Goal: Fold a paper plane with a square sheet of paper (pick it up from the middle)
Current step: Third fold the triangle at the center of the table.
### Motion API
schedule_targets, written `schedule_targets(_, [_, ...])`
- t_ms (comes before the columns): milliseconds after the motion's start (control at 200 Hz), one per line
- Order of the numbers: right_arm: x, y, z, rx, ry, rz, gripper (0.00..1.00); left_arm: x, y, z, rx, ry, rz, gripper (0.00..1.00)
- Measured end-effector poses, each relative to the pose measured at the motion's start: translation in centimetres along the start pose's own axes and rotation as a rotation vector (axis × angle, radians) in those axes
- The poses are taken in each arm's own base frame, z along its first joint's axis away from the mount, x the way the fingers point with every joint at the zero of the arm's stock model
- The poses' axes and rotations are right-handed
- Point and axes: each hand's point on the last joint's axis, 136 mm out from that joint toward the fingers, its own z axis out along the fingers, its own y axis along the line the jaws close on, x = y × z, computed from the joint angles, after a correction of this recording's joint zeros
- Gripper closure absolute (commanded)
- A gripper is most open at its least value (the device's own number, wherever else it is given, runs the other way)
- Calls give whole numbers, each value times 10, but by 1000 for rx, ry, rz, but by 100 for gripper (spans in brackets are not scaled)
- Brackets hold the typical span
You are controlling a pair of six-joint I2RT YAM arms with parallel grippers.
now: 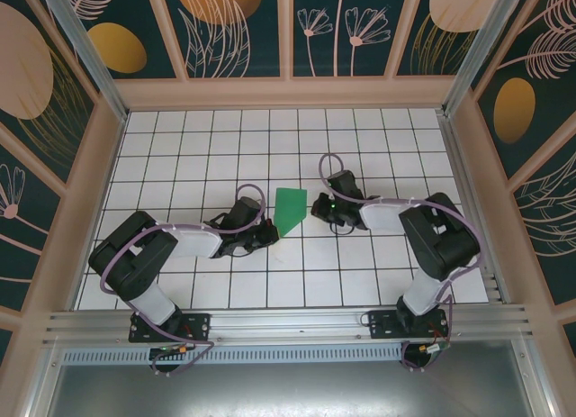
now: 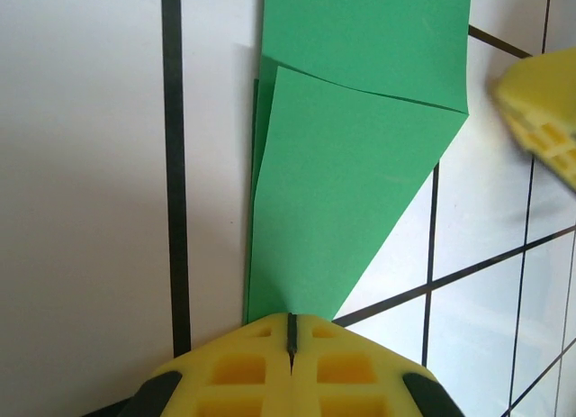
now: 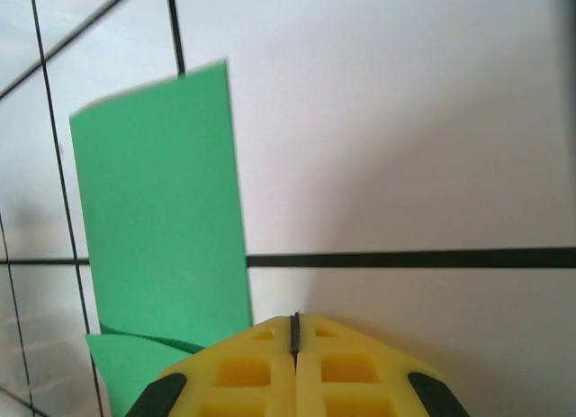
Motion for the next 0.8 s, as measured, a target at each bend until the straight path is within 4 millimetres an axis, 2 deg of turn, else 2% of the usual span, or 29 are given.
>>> schedule_targets(100, [-9, 15, -17, -39, -46, -15, 100, -2, 0, 0, -22, 2, 41, 100])
schedule_targets(190, [-9, 31, -25, -87, -60, -37, 100, -3, -1, 0, -57, 12, 101, 100])
schedule_targets(250, [0, 41, -23, -113, -41, -58, 100, -4, -1, 0, -74, 18, 141, 100])
schedule_targets(385, [35, 58, -8, -152, 54, -100, 100, -5, 1, -1, -96, 25, 205, 100])
schedule_targets(550, [58, 60, 13, -156, 139, -97, 100, -6, 2, -3, -107, 23, 244, 100])
schedule_targets(696, [64, 52, 26, -134, 173, -74, 100, -6, 3, -4, -115, 20, 255, 100])
schedule_targets(796, [59, 50, 26, -138, 162, -65, 100, -7, 5, -7, -124, 15, 253, 100])
